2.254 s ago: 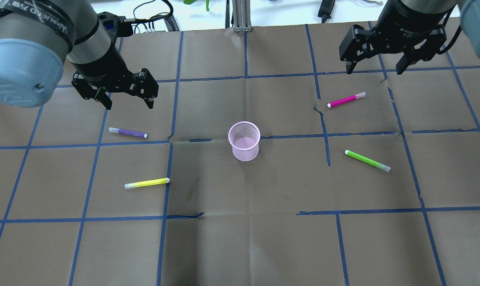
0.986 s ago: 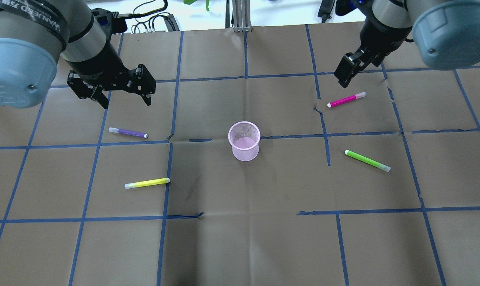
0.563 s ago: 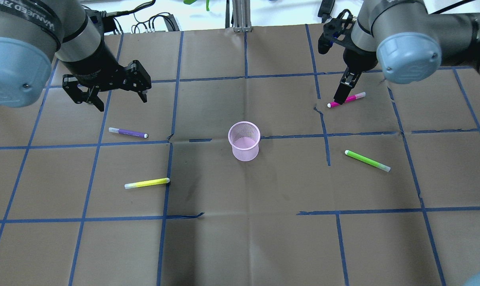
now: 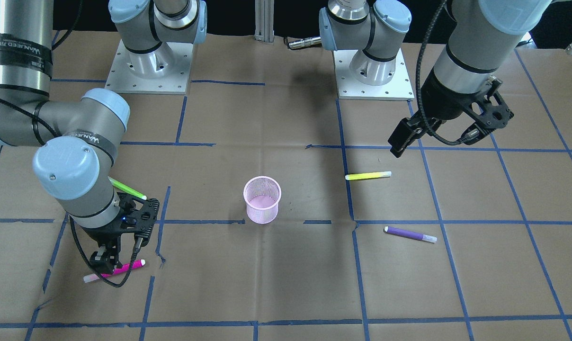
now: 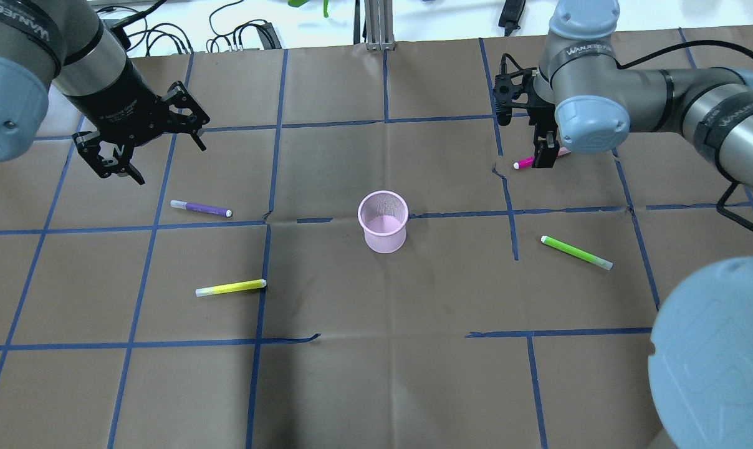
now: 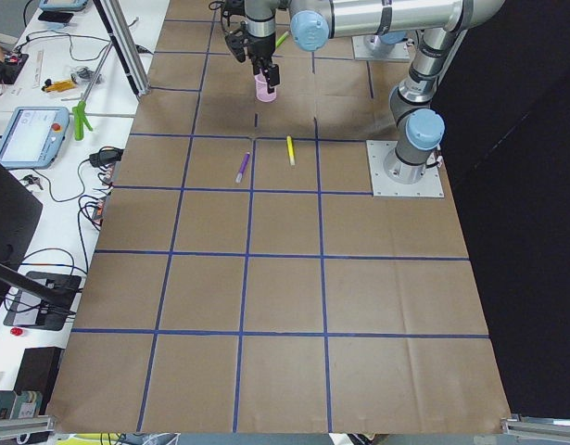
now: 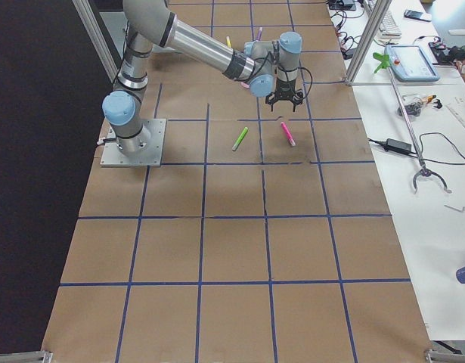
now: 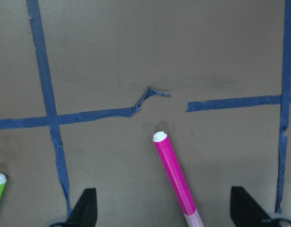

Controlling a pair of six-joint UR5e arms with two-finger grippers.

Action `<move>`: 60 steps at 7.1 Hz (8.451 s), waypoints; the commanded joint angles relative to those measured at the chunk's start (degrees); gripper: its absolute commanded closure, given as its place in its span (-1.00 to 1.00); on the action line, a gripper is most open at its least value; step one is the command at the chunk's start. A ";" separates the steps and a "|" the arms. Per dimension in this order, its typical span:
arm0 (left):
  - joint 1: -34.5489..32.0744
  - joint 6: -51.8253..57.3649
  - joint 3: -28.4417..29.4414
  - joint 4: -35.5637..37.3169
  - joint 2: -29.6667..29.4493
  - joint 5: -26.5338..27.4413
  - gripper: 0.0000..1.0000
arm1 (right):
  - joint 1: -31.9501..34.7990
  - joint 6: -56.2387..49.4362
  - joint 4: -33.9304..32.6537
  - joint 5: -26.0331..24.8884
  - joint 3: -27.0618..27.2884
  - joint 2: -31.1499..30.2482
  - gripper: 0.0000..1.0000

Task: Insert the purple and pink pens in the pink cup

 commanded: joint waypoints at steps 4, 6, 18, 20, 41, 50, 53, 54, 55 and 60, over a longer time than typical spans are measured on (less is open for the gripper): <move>9.01 -24.46 -0.94 0.63 -0.25 -2.57 -0.99 | -0.18 -22.15 -4.25 0.28 -0.12 5.68 -0.96; 10.00 -30.10 -1.02 0.72 -2.69 -2.50 -0.99 | -0.18 -22.07 -4.34 0.02 -0.12 6.31 -0.68; -6.87 -54.73 -10.22 40.83 -28.83 29.40 -0.97 | -0.01 -21.10 -7.16 -0.24 -0.82 7.63 0.43; -6.88 -54.20 -13.15 47.35 -30.21 32.21 -0.98 | -0.10 -21.10 -7.16 -0.33 -0.91 7.36 0.74; -6.79 -52.88 -15.62 51.26 -29.26 31.86 0.97 | -0.01 -16.39 -4.10 8.74 -0.39 -3.06 0.88; -2.66 -48.92 -4.93 10.64 -1.85 7.73 0.97 | 13.08 21.16 -19.51 47.39 6.45 -12.24 0.91; -3.27 -52.76 3.52 -2.50 -1.29 3.40 0.97 | 12.56 22.23 -33.78 49.49 20.17 -12.41 0.91; -3.36 -54.18 3.98 -2.71 -1.48 1.47 0.97 | 12.91 23.79 -33.79 49.50 20.53 -12.33 0.91; -3.45 -54.19 3.98 -2.71 -1.05 1.28 0.97 | 13.00 25.11 -33.79 49.50 21.49 -12.33 0.90; -3.54 -56.30 3.46 -2.71 -1.83 1.28 0.98 | 12.91 25.21 -34.84 48.71 23.35 -10.32 0.86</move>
